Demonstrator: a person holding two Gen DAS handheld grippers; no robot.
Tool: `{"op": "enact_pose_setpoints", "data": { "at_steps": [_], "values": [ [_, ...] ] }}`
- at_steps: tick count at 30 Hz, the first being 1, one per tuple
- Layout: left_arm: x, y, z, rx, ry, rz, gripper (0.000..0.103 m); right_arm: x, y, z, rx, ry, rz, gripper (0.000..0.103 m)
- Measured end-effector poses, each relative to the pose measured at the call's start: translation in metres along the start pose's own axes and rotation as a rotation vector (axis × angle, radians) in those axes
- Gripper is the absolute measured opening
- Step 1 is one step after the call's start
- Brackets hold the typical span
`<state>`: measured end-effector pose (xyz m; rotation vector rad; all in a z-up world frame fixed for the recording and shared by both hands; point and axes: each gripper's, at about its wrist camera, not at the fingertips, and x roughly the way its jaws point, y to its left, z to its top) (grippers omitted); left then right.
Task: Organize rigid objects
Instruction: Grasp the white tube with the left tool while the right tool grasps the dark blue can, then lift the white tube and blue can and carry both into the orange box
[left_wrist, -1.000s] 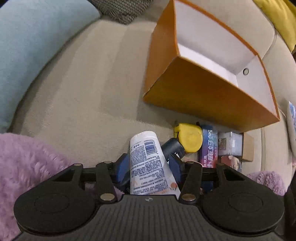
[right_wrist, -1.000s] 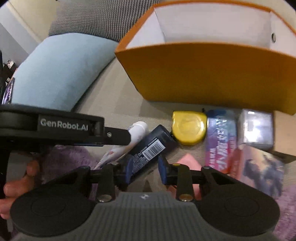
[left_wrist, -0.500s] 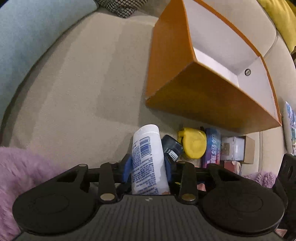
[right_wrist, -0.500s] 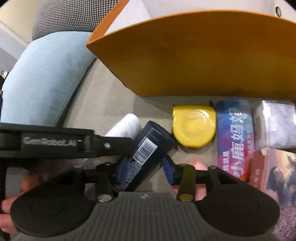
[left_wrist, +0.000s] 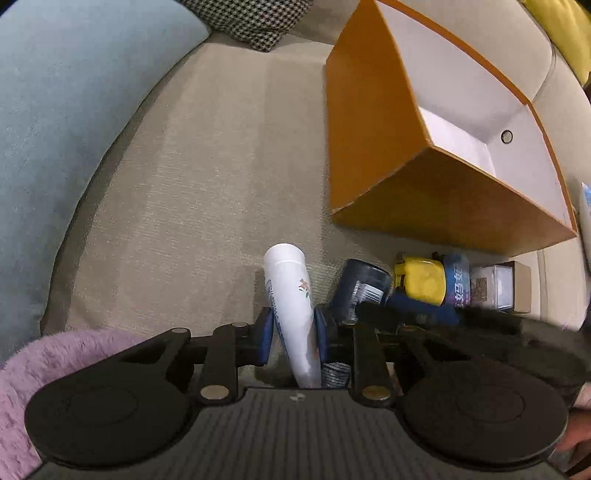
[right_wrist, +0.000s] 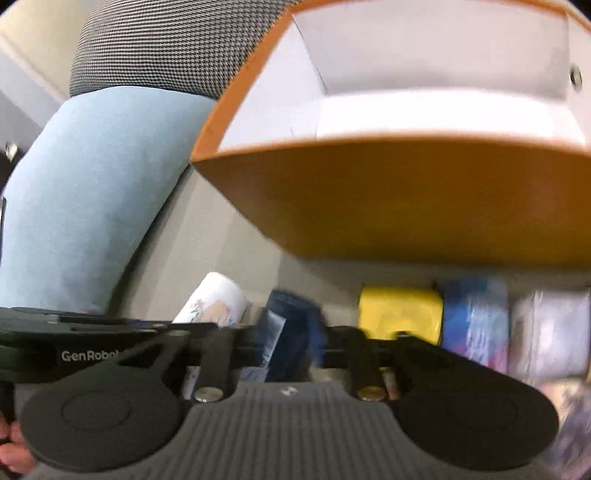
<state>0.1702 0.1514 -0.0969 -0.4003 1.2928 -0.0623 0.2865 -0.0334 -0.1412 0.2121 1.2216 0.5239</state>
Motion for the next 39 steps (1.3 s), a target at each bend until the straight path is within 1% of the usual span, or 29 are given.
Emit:
{"op": "enact_pose_setpoints", "data": {
  "at_steps": [2,4,7,10,11,14,18,22,23,25,27,29,31,33,36,39],
  "values": [
    [0.001,0.005,-0.001,-0.018,-0.001,-0.022,0.027,0.010,0.000,-0.007,0.029,0.033,0.008,0.040],
    [0.001,0.005,-0.003,-0.015,-0.013,-0.022,0.027,0.014,0.002,-0.016,0.046,0.061,0.013,0.040],
    [0.001,0.003,-0.005,-0.001,-0.029,-0.015,0.027,0.018,0.011,-0.020,0.018,0.034,-0.006,0.041],
    [-0.001,0.003,-0.007,0.002,-0.039,-0.012,0.027,0.017,0.015,-0.021,0.021,0.022,-0.017,0.041],
    [-0.001,0.003,-0.008,0.003,-0.043,-0.010,0.027,0.020,0.018,-0.023,0.024,0.024,-0.011,0.042],
    [-0.002,0.003,-0.009,0.007,-0.059,-0.005,0.027,0.019,0.018,-0.035,0.018,0.000,-0.012,0.042],
    [-0.006,0.000,-0.010,0.015,-0.091,-0.028,0.025,0.000,0.014,-0.035,0.018,-0.003,-0.004,0.040],
    [-0.001,-0.013,-0.002,0.019,-0.126,-0.035,0.025,-0.001,0.010,-0.021,-0.041,-0.058,-0.067,0.039],
    [0.003,-0.015,0.000,0.017,-0.118,-0.030,0.025,-0.001,0.008,-0.018,-0.042,-0.055,-0.076,0.039],
    [0.013,-0.018,0.004,0.018,-0.073,0.002,0.025,0.002,0.001,-0.013,-0.037,-0.027,-0.077,0.039],
    [0.022,-0.014,0.006,-0.003,-0.021,0.005,0.027,0.005,-0.005,-0.013,-0.037,0.007,-0.069,0.040],
    [0.024,-0.008,0.007,-0.033,-0.006,-0.009,0.029,0.004,-0.008,-0.015,-0.049,-0.005,-0.052,0.041],
    [0.026,-0.002,0.008,-0.069,-0.002,-0.026,0.030,0.000,-0.015,-0.015,-0.020,-0.007,-0.033,0.041],
    [0.027,0.000,0.009,-0.081,-0.005,-0.029,0.031,-0.003,-0.021,-0.013,0.003,-0.008,-0.012,0.042],
    [0.030,-0.004,0.009,-0.061,-0.021,-0.019,0.028,-0.005,-0.032,-0.014,0.030,-0.008,0.014,0.041],
    [0.030,-0.012,0.006,-0.037,-0.054,0.007,0.026,-0.003,-0.038,-0.016,0.040,-0.012,0.025,0.039]
  ]
}}
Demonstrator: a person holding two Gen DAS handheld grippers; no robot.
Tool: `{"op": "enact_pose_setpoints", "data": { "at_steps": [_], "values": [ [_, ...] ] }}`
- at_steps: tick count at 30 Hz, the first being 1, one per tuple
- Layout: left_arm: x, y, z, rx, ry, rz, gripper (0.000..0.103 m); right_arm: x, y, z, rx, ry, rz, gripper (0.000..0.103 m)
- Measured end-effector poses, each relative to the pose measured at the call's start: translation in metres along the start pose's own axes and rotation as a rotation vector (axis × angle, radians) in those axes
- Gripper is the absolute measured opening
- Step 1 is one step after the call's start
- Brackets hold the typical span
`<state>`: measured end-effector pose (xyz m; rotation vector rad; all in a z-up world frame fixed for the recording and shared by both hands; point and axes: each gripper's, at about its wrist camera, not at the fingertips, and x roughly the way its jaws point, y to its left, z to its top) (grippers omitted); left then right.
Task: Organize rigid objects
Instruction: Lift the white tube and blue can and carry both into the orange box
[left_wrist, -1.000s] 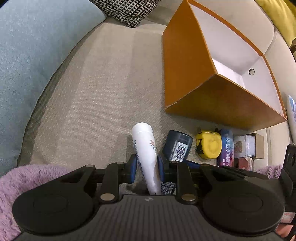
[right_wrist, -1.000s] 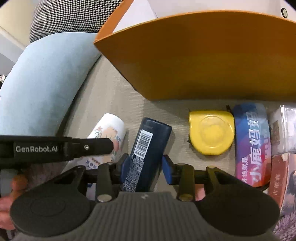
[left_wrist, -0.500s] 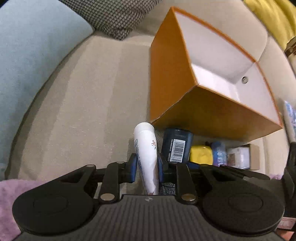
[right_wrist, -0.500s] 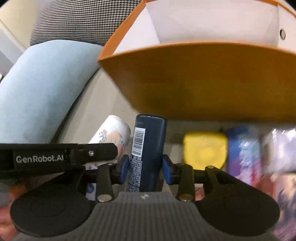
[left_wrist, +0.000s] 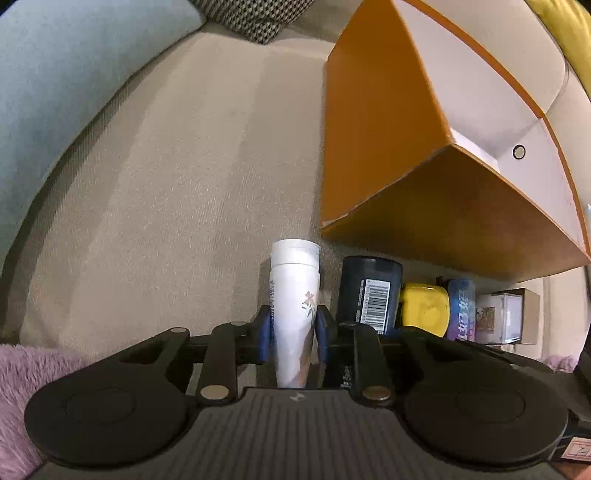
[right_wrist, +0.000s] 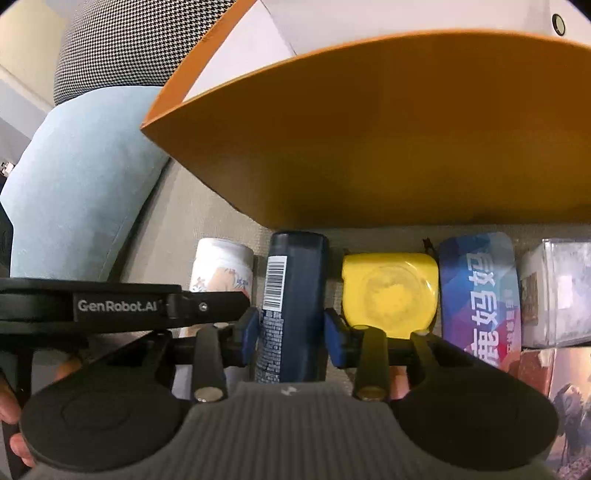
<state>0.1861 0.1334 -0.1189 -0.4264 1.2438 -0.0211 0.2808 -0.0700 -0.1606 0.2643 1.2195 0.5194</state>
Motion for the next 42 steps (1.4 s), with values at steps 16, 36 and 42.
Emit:
{"op": "enact_pose_setpoints", "data": {
  "at_steps": [16,36,42],
  "values": [
    [-0.090,-0.028,-0.025,0.071,-0.209,-0.103,0.025,-0.067,0.032,-0.015,-0.123,-0.121,0.013,0.037],
    [-0.083,-0.132,0.107,0.280,-0.199,-0.067,0.025,-0.168,0.004,0.114,-0.133,-0.300,-0.074,0.037],
    [-0.026,-0.143,0.124,0.322,-0.082,0.037,0.025,-0.094,-0.029,0.130,-0.107,-0.141,-0.143,0.037]
  ]
}}
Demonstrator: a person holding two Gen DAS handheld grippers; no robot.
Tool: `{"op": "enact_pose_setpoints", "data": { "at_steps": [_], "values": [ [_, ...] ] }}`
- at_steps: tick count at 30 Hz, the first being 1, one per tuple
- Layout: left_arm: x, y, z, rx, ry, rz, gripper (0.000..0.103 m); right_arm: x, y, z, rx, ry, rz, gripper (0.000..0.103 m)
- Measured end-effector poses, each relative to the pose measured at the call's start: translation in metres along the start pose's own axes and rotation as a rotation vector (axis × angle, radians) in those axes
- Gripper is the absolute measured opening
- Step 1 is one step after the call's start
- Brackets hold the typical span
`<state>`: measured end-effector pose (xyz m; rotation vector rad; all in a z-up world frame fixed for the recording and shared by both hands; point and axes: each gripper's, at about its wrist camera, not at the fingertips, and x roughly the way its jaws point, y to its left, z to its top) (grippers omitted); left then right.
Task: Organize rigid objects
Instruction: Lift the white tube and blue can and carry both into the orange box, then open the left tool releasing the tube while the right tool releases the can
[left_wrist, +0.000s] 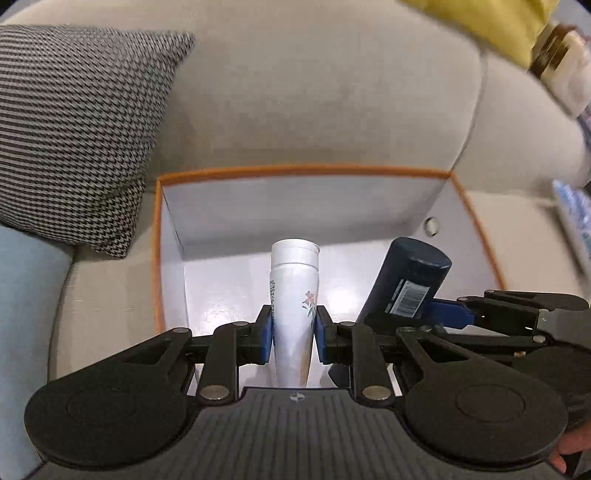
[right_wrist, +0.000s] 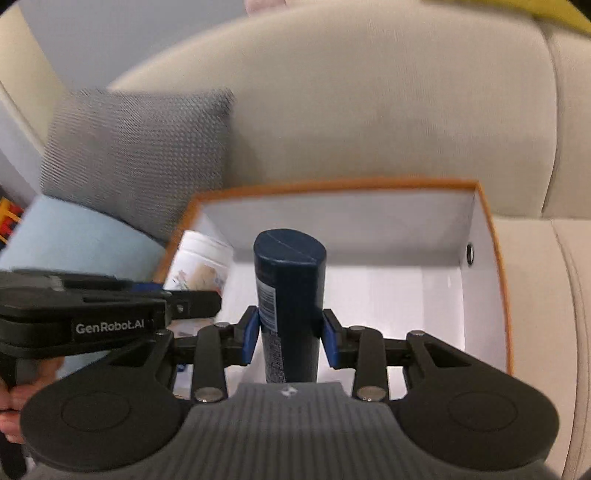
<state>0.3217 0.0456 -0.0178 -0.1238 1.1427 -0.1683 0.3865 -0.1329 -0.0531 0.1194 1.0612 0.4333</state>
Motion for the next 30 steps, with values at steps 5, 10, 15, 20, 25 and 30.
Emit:
{"op": "enact_pose_setpoints", "data": {
  "at_steps": [5,10,15,20,25,30],
  "values": [
    [0.033,0.002,0.008,0.001,0.058,0.071,0.025,0.033,-0.009,0.013,0.011,0.062,0.007,0.037],
    [0.054,0.001,0.012,-0.006,0.084,0.119,0.026,0.063,-0.014,0.026,0.025,0.078,0.015,0.037],
    [0.072,0.007,0.020,-0.050,0.085,0.116,0.026,0.080,-0.016,0.033,0.040,0.080,0.027,0.037],
    [0.084,0.003,0.025,-0.047,0.095,0.137,0.026,0.098,-0.021,0.038,0.073,0.087,0.022,0.036],
    [0.096,-0.006,0.024,-0.027,0.094,0.163,0.029,0.100,-0.033,0.030,0.092,0.107,-0.005,0.036],
    [0.100,-0.017,0.019,-0.016,0.098,0.182,0.034,0.111,-0.030,0.033,0.088,0.120,-0.030,0.036]
  ]
}}
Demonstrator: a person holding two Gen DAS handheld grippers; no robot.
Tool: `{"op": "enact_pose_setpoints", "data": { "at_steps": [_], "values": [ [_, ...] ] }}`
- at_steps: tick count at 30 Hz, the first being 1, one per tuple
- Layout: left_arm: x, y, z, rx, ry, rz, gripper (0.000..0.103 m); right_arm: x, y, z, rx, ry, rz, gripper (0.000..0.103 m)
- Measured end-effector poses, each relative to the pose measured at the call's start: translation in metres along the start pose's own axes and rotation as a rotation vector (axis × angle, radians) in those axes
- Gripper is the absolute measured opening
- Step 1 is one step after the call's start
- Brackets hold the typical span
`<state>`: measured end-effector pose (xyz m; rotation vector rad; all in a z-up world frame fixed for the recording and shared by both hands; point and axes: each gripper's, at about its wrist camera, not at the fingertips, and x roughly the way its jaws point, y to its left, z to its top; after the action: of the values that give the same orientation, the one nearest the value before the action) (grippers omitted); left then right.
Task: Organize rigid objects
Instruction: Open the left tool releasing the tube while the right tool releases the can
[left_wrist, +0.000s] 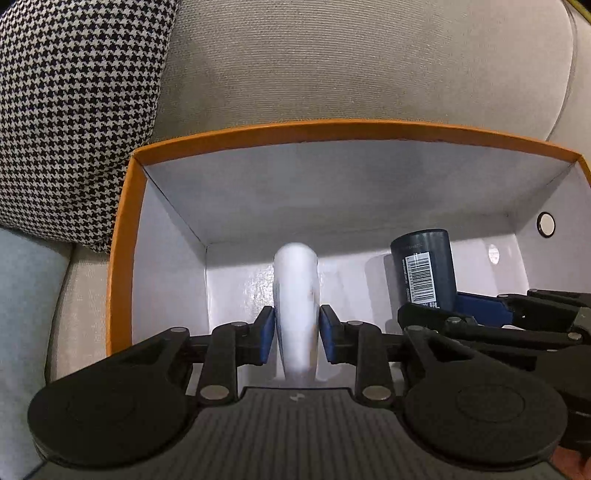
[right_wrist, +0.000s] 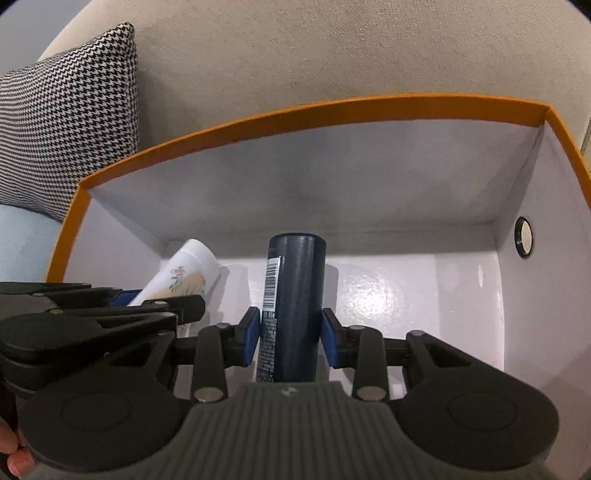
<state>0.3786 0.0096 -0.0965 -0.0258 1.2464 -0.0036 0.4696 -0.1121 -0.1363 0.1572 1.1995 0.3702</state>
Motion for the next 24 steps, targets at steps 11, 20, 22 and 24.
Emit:
{"op": "enact_pose_setpoints", "data": {
  "at_steps": [11,20,22,24],
  "values": [
    [-0.032,-0.009,-0.012,0.102,-0.078,-0.041,0.043,-0.003,0.001,-0.001,-0.031,0.006,-0.014,0.037],
    [-0.067,0.004,-0.015,0.147,-0.191,0.024,0.054,0.006,0.030,0.000,-0.091,0.028,-0.075,0.040],
    [-0.073,0.012,-0.017,0.122,-0.215,0.044,0.056,0.008,0.037,0.002,-0.107,0.034,-0.090,0.043],
    [-0.081,0.024,-0.020,0.097,-0.236,0.011,0.055,0.010,0.039,0.002,-0.114,0.041,-0.104,0.049]
  ]
}}
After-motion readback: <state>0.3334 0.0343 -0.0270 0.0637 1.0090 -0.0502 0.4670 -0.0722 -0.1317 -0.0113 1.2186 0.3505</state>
